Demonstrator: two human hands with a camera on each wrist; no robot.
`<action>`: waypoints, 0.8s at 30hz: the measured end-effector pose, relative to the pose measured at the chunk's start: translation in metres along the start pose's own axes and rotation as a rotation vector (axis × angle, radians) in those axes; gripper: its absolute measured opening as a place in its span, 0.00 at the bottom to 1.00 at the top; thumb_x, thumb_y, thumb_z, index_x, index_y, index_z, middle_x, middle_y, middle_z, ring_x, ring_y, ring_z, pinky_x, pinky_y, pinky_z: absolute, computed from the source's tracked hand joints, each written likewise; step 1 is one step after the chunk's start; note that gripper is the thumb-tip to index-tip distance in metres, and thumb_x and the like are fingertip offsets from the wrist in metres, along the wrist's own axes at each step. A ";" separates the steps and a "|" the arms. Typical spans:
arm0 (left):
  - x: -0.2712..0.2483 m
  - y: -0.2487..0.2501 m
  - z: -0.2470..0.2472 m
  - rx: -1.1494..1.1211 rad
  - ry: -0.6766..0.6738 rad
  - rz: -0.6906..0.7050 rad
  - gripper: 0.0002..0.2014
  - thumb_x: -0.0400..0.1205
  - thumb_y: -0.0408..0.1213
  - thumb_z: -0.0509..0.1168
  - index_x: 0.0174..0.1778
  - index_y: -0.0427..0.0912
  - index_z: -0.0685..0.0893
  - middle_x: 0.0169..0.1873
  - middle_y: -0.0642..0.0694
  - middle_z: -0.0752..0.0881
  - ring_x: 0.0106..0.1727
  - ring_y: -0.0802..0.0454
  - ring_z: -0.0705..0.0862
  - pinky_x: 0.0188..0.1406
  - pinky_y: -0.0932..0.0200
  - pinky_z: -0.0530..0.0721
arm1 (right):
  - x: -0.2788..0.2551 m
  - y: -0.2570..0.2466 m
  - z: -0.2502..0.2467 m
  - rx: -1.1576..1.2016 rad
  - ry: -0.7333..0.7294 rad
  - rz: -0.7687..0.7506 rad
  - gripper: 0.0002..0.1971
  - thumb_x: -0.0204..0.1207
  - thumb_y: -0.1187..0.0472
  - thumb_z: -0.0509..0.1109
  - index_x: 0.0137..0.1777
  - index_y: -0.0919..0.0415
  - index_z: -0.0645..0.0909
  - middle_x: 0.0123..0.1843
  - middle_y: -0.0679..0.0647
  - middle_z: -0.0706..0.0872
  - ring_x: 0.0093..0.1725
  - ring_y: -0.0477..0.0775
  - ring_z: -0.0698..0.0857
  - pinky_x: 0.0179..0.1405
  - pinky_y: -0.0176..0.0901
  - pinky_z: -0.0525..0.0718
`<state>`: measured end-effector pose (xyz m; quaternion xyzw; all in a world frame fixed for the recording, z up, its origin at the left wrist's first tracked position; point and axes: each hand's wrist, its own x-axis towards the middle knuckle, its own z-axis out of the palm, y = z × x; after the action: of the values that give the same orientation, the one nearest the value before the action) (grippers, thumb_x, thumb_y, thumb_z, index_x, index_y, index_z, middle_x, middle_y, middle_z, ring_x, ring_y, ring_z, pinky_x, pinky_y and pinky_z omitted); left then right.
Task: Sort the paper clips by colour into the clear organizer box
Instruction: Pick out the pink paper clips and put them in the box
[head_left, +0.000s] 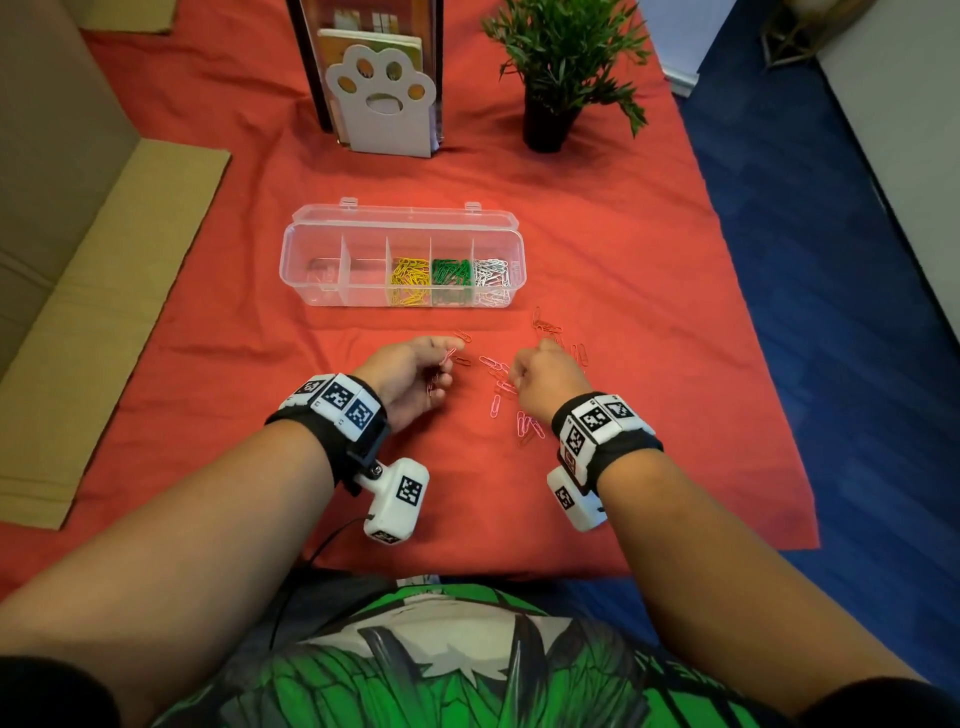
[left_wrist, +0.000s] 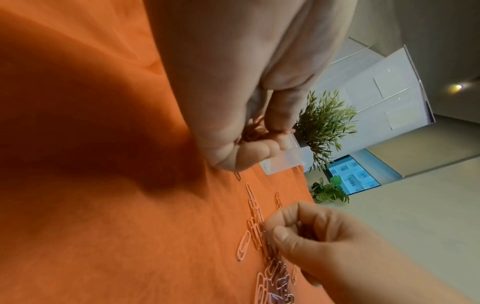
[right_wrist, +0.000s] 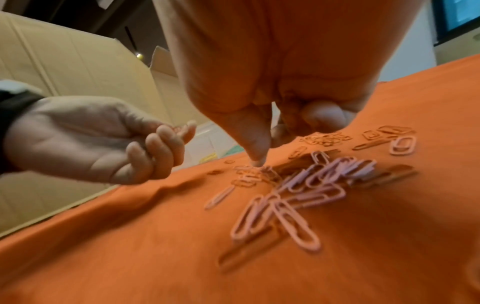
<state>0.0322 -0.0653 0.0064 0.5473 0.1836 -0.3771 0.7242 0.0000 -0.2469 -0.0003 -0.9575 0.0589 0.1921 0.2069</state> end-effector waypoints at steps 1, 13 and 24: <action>-0.001 0.001 0.000 -0.053 0.000 -0.041 0.12 0.81 0.32 0.52 0.40 0.45 0.81 0.23 0.51 0.77 0.22 0.59 0.76 0.20 0.68 0.74 | -0.003 0.001 0.002 0.004 -0.027 -0.013 0.08 0.75 0.67 0.62 0.46 0.61 0.84 0.49 0.54 0.70 0.54 0.59 0.80 0.56 0.43 0.79; 0.021 -0.012 0.026 0.833 0.121 0.273 0.05 0.73 0.37 0.73 0.33 0.44 0.86 0.27 0.50 0.83 0.21 0.66 0.78 0.28 0.68 0.79 | -0.008 0.003 0.006 -0.003 0.049 -0.030 0.07 0.75 0.62 0.66 0.48 0.62 0.84 0.55 0.62 0.77 0.53 0.63 0.82 0.52 0.43 0.79; 0.015 -0.030 0.022 1.277 0.233 0.387 0.08 0.68 0.33 0.73 0.42 0.44 0.87 0.41 0.47 0.89 0.42 0.49 0.85 0.41 0.67 0.73 | -0.015 0.011 0.002 -0.027 0.005 0.004 0.12 0.71 0.70 0.65 0.54 0.65 0.80 0.59 0.62 0.76 0.59 0.62 0.80 0.60 0.46 0.81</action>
<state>0.0169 -0.0944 -0.0161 0.9280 -0.0997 -0.2138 0.2885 -0.0160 -0.2559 -0.0001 -0.9606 0.0587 0.1910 0.1933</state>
